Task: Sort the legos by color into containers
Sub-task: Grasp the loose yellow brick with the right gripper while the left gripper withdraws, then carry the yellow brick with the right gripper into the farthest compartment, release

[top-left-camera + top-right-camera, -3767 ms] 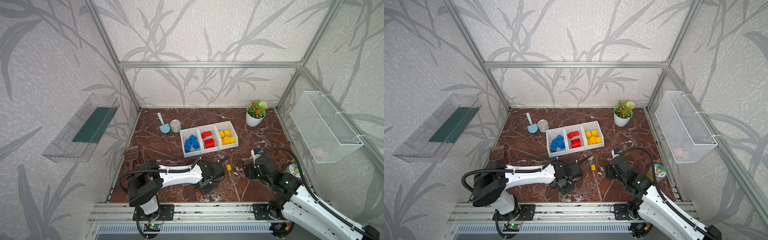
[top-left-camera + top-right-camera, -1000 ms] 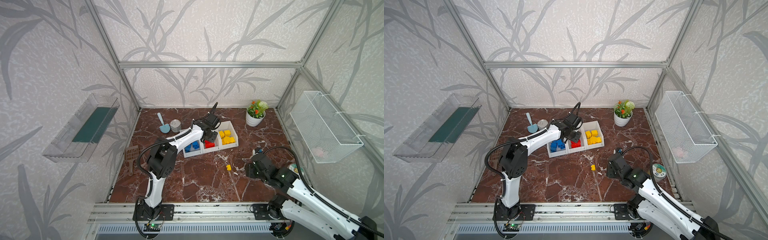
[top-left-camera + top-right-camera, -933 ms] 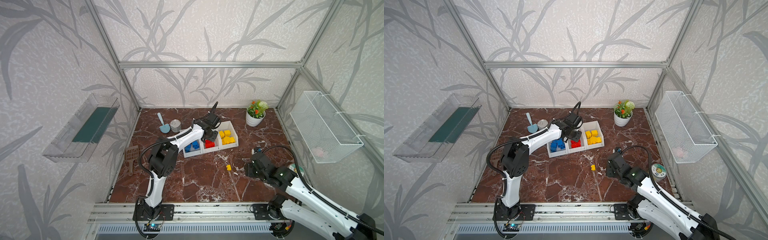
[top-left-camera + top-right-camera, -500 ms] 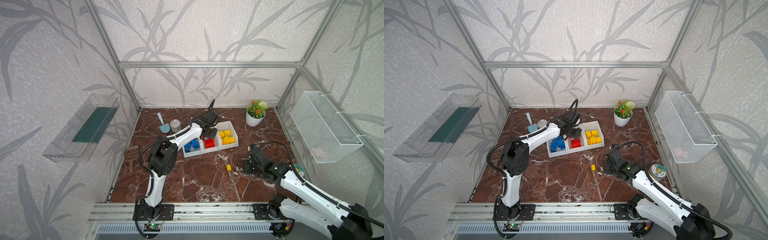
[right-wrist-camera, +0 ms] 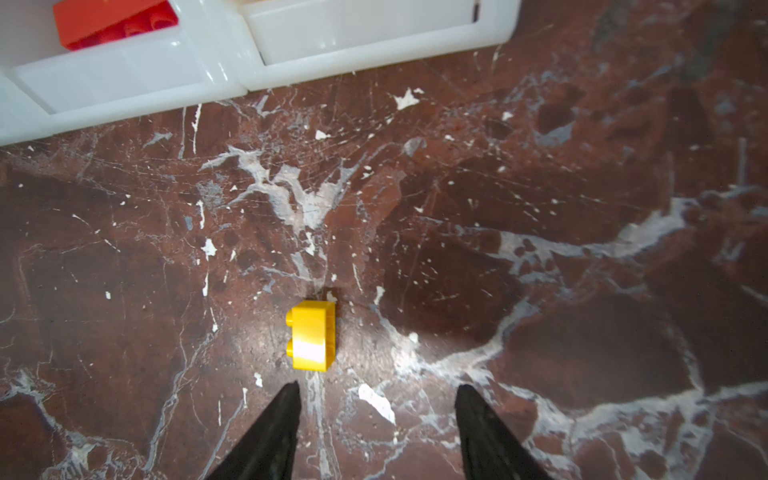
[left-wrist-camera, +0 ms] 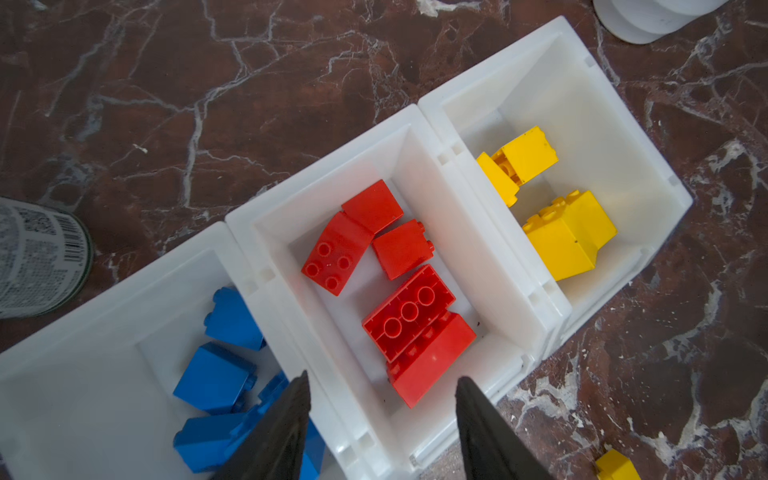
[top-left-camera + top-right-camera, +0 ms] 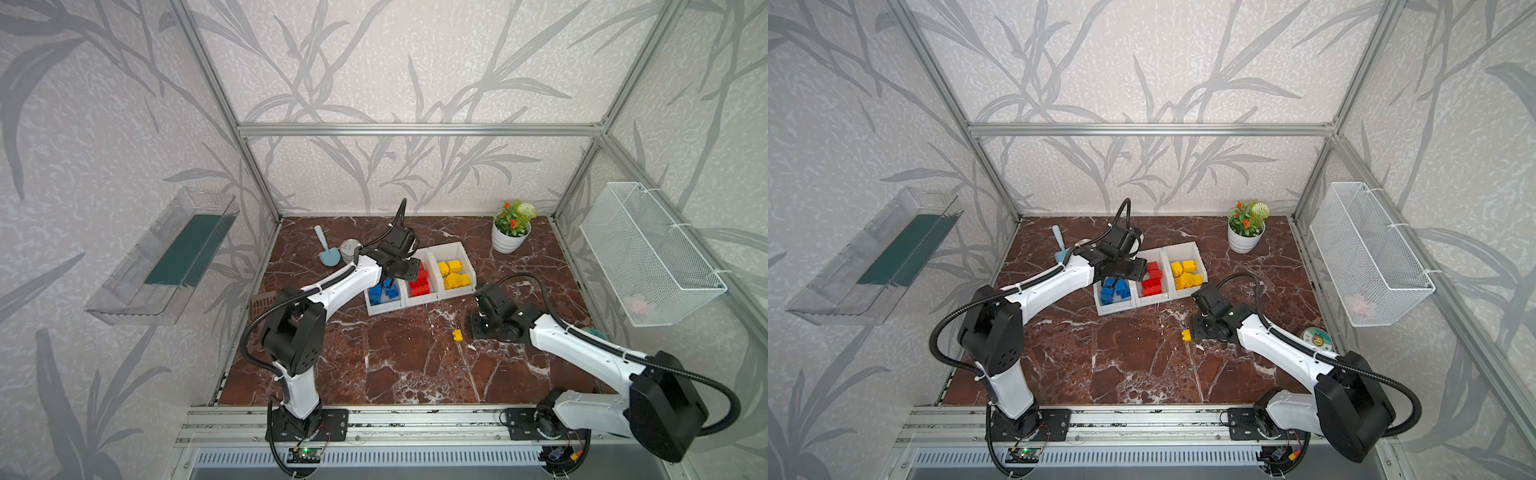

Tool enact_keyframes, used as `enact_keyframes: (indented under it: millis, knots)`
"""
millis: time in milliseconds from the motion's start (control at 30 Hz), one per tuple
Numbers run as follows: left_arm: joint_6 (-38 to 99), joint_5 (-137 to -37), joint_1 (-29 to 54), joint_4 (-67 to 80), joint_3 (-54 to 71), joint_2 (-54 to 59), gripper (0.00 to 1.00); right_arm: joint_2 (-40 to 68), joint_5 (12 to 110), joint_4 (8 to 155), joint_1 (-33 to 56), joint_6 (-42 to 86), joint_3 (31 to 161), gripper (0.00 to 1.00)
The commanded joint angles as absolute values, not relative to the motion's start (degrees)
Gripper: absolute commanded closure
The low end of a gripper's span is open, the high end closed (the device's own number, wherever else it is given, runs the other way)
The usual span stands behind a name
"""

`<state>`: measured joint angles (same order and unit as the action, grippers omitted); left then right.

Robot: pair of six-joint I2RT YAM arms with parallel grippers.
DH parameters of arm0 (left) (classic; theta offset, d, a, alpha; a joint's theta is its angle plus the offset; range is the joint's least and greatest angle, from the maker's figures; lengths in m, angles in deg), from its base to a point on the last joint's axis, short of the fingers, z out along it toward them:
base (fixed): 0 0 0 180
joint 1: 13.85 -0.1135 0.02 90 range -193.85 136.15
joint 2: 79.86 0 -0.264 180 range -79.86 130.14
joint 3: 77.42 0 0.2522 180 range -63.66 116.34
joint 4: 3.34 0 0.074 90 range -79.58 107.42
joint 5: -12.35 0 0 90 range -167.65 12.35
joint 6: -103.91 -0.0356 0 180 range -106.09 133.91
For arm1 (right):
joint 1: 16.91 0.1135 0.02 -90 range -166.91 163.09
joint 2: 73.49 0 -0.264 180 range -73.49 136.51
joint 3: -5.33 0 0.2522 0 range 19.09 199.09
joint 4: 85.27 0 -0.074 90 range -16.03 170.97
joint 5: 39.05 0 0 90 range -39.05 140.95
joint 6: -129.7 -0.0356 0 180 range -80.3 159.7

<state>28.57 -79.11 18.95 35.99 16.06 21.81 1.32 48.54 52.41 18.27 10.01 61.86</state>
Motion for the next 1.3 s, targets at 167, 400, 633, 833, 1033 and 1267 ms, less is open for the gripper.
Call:
enact_keyframes:
  millis: [167,400,633,833,1033,1267]
  knots:
    - [30.78,-78.0,17.95,32.26,9.2,14.69,0.41,9.21,52.1,55.22,19.67,11.13,64.91,0.44]
    - [31.8,-77.65,17.57,29.01,4.47,11.18,0.4,14.51,50.18,53.75,22.2,10.32,67.92,0.49]
    - [32.37,-77.65,17.22,28.26,2.53,9.2,0.4,17.88,50.1,53.82,22.64,10.76,68.91,0.55]
    - [32.9,-77.54,17.13,27.53,0.88,8.09,0.4,19.38,49.2,53.15,23.77,10.74,69.2,0.65]
    - [33.76,-76.69,16.96,26.43,-0.93,6.73,0.4,17.67,49.25,53.49,23.87,10.73,69.01,0.73]
    - [34.13,-75.34,16.66,26.07,-2.79,4.01,0.4,13.35,47.0,48.6,21.49,15.21,74.25,0.75]
